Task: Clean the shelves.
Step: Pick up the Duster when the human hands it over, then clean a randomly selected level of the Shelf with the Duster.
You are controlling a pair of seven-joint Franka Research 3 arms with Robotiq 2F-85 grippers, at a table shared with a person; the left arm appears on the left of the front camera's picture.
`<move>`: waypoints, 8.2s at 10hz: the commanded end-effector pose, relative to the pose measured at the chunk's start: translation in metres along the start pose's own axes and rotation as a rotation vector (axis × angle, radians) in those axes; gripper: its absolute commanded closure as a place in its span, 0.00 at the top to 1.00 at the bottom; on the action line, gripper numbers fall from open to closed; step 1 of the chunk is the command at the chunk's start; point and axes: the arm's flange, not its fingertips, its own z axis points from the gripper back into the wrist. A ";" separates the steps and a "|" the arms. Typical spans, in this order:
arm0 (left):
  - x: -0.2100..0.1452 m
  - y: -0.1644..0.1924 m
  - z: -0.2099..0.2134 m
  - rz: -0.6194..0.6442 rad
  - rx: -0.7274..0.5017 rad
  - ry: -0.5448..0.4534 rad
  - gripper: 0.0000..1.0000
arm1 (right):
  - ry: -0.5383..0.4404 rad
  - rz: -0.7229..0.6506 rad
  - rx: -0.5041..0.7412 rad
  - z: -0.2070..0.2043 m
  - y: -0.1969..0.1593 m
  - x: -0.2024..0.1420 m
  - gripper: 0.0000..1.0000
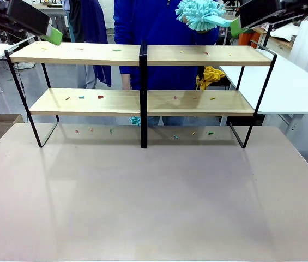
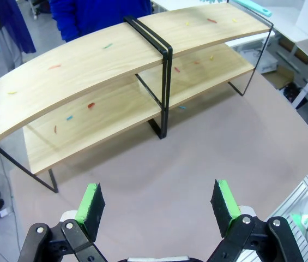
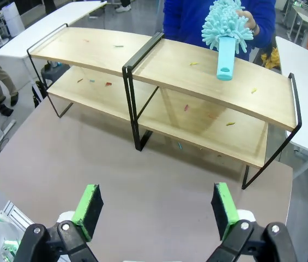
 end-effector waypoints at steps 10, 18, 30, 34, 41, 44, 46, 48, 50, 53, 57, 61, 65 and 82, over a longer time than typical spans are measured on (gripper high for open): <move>0.000 0.001 -0.001 -0.001 -0.004 -0.006 1.00 | 0.323 -0.831 0.450 -0.067 -0.083 0.059 1.00; 0.000 0.001 -0.001 -0.001 -0.004 -0.006 1.00 | 0.371 -0.874 0.340 -0.176 -0.174 0.113 1.00; 0.000 0.001 -0.001 -0.001 -0.004 -0.006 1.00 | 0.399 -1.089 0.550 -0.265 -0.225 0.112 0.45; 0.000 0.001 -0.001 -0.001 -0.004 -0.006 1.00 | 0.399 -1.090 0.556 -0.263 -0.226 0.110 0.19; 0.000 0.001 -0.001 -0.001 -0.004 -0.006 1.00 | 0.429 -1.110 0.592 -0.269 -0.225 0.102 0.00; 0.000 0.001 -0.001 -0.001 -0.004 -0.006 1.00 | 0.425 -1.002 0.618 -0.239 -0.218 0.109 0.00; 0.000 0.001 -0.001 -0.001 -0.004 -0.006 1.00 | 0.434 -0.741 0.635 -0.151 -0.208 0.109 0.00; 0.000 0.001 -0.001 -0.001 -0.004 -0.006 1.00 | 0.459 -0.582 0.578 -0.041 -0.203 0.081 0.00; 0.000 0.001 -0.001 -0.001 -0.004 -0.006 1.00 | 0.457 -0.551 0.591 0.061 -0.215 0.033 0.00; 0.000 0.001 -0.001 -0.001 -0.004 -0.006 1.00 | 0.246 -0.597 0.647 0.162 -0.249 -0.037 0.00; 0.000 0.001 -0.001 -0.001 -0.004 -0.006 1.00 | 0.216 -0.628 0.638 0.211 -0.259 -0.063 0.10; 0.000 0.001 -0.001 -0.001 -0.004 -0.006 1.00 | 0.216 -0.628 0.638 0.211 -0.259 -0.063 0.10; 0.000 0.001 -0.001 -0.001 -0.004 -0.006 1.00 | 0.216 -0.628 0.638 0.211 -0.259 -0.063 0.10; 0.000 0.001 -0.001 -0.001 -0.004 -0.006 1.00 | 0.846 -0.401 0.514 0.049 -0.125 -0.171 0.12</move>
